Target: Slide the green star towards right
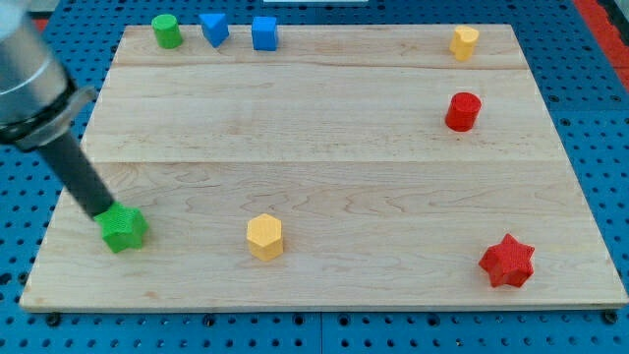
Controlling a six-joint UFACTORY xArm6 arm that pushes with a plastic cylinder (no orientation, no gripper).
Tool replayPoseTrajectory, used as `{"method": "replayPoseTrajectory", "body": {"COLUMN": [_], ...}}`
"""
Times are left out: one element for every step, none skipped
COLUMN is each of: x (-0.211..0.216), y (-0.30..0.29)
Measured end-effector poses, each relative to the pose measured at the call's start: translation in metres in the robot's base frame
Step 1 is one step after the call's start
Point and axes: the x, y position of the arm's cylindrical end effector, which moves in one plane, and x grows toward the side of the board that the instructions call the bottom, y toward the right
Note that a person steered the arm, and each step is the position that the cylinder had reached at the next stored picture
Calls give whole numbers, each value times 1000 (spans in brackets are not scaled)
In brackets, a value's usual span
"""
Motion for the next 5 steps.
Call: {"method": "replayPoseTrajectory", "body": {"x": [0, 39, 72, 78, 32], "y": [0, -13, -12, 11, 43]}}
